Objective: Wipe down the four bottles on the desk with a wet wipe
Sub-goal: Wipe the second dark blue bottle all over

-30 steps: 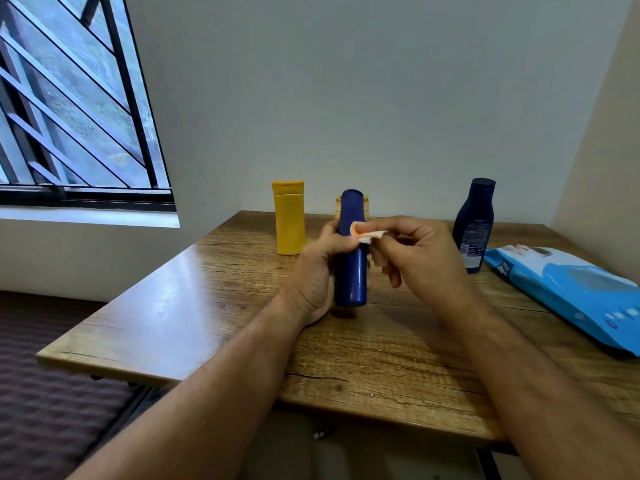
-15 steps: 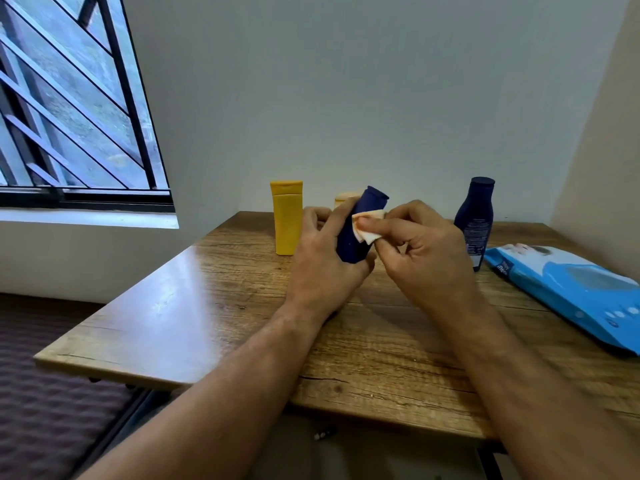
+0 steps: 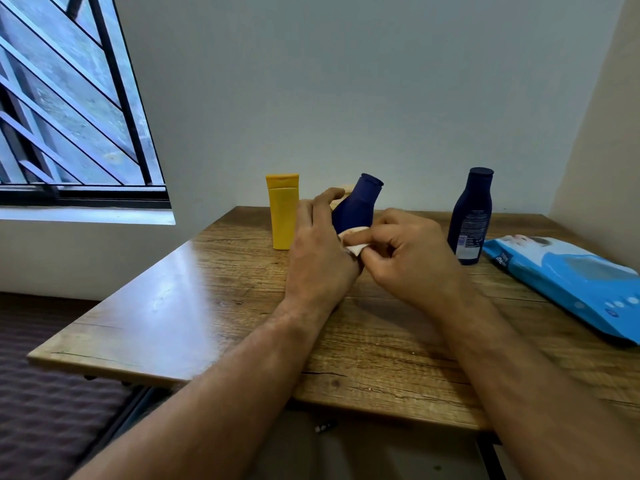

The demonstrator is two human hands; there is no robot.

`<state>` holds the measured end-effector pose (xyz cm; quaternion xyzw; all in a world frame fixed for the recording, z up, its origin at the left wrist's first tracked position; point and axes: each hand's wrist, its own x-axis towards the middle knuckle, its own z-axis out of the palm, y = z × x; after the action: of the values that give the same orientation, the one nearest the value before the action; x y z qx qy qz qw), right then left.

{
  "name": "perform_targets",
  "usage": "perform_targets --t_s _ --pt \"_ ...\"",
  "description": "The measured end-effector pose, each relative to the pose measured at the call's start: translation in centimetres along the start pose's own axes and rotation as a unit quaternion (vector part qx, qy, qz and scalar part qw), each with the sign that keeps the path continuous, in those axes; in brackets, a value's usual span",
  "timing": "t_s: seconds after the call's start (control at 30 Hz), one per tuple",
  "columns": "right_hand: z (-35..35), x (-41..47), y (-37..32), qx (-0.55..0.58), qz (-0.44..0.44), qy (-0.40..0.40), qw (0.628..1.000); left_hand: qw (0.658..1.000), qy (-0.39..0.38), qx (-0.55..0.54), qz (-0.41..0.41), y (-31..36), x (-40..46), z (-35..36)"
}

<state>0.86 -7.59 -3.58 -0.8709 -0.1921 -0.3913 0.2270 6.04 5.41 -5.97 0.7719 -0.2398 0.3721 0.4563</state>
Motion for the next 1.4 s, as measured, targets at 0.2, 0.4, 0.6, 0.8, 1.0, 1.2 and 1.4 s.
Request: perform_targets --t_s 0.2,0.4,0.6,0.8,1.0,1.2,1.4 --pt "-0.45 0.18 0.65 0.003 0.041 0.152 0.988 0.996 -0.046 0.049 0.05 0.17 -0.18 0.56" --pt "-0.5 0.08 0.69 -0.016 0.028 0.177 0.984 0.994 -0.043 0.056 0.086 0.08 -0.15 0.62" --pt "-0.82 0.23 0.44 0.042 0.038 0.197 0.979 0.984 -0.1 -0.148 0.014 0.09 -0.2 0.0" --pt "-0.91 0.39 0.66 0.096 0.072 0.191 0.974 0.951 -0.17 -0.253 -0.041 -0.1 -0.56 -0.31" --pt "-0.24 0.21 0.75 0.051 -0.003 0.159 0.986 0.965 -0.173 -0.196 -0.006 -0.35 -0.51 -0.1" --pt "-0.21 0.39 0.75 0.085 0.038 0.186 0.978 0.971 -0.146 -0.191 -0.009 -0.33 -0.23 0.18" --pt "-0.42 0.62 0.7 0.114 0.056 0.194 0.973 0.961 -0.129 -0.242 -0.043 -0.47 -0.09 0.09"
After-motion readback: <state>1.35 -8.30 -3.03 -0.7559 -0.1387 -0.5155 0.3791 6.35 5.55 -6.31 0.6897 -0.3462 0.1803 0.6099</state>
